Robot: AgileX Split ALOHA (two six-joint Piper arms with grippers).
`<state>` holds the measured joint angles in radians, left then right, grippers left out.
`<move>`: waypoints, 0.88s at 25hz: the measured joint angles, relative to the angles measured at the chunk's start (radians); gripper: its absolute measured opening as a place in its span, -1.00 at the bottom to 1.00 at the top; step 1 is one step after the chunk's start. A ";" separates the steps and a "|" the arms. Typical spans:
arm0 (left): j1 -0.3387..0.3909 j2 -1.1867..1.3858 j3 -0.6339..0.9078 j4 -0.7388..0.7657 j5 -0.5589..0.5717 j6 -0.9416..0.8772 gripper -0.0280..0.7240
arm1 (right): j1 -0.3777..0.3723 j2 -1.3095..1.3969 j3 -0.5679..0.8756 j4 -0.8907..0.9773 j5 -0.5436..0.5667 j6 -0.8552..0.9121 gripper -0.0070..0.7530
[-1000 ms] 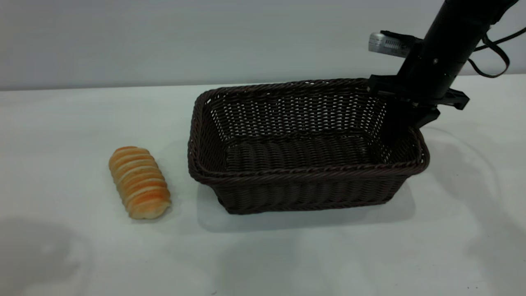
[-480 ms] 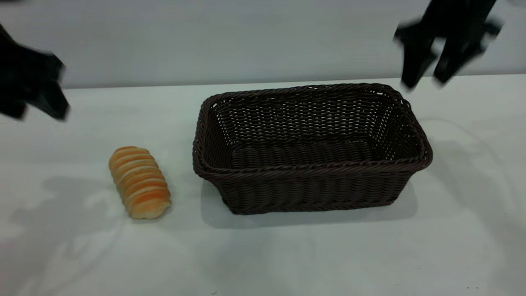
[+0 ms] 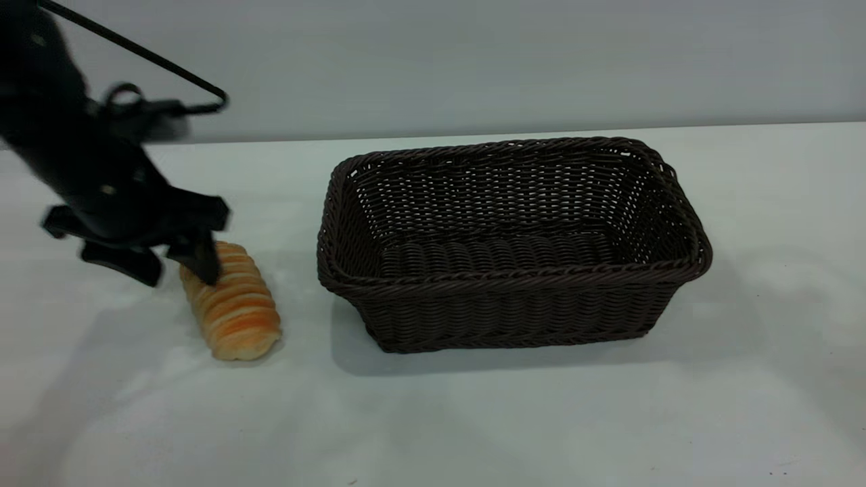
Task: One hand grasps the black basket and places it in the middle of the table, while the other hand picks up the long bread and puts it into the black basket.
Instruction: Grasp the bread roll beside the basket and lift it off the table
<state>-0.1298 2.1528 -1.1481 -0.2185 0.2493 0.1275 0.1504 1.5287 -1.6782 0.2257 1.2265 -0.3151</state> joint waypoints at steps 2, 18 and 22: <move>-0.024 0.020 -0.018 -0.002 -0.001 0.007 0.62 | 0.000 -0.067 0.004 0.007 0.014 -0.001 0.33; -0.035 0.069 -0.039 -0.004 -0.029 0.010 -0.72 | 0.000 -0.668 0.784 -0.072 0.014 0.047 0.32; -0.035 -0.043 -0.037 0.025 0.026 0.012 -0.72 | 0.000 -0.889 0.981 -0.081 0.014 0.059 0.32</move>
<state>-0.1650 2.1099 -1.1846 -0.1938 0.2751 0.1397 0.1504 0.6394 -0.6976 0.1442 1.2401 -0.2563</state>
